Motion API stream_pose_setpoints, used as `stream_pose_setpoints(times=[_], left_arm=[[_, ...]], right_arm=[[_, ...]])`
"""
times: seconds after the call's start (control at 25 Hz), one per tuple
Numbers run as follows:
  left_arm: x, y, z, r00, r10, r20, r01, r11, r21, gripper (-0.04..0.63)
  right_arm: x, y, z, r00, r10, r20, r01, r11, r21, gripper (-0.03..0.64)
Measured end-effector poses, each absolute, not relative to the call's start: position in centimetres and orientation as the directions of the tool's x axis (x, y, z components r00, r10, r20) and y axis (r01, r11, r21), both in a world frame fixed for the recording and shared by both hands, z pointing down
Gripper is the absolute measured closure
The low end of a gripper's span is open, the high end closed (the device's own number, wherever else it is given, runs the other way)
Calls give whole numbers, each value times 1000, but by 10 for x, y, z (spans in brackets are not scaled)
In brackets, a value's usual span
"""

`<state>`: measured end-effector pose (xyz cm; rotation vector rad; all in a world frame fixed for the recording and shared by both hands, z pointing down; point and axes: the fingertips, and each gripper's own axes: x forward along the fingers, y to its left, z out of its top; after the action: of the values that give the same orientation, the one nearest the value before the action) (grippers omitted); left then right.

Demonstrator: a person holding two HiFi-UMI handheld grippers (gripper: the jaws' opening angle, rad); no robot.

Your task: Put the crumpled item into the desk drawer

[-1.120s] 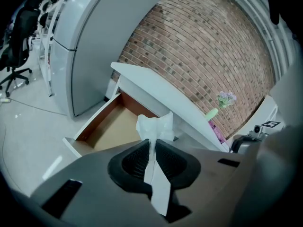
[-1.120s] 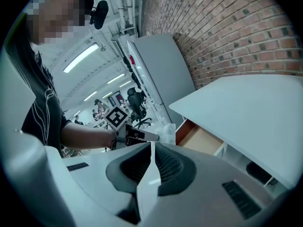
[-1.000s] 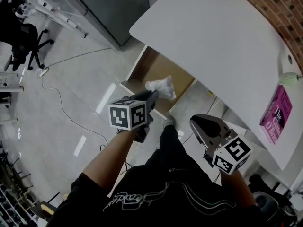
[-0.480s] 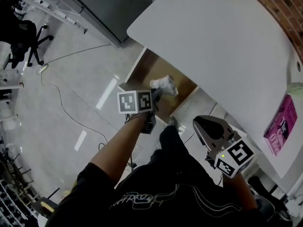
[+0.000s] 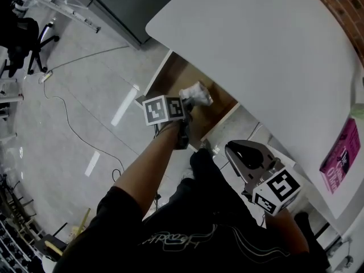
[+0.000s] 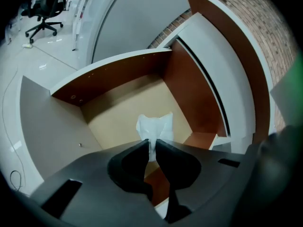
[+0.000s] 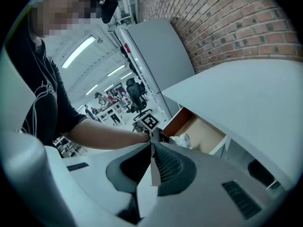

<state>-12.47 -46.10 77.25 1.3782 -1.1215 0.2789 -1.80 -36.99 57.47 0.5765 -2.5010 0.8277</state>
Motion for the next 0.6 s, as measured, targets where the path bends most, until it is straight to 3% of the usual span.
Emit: stream_pose_setpoints(times=[0.36, 0.6], left_arm=[[-123, -473, 819, 502, -446, 741, -674, 335, 658, 537], [-127, -481, 832, 477, -444, 758, -697, 335, 634, 537]], right_arm=[[-17, -368, 596, -807, -244, 538, -511, 744, -430, 561], [-10, -370, 605, -798, -263, 542, -530, 735, -424, 561]])
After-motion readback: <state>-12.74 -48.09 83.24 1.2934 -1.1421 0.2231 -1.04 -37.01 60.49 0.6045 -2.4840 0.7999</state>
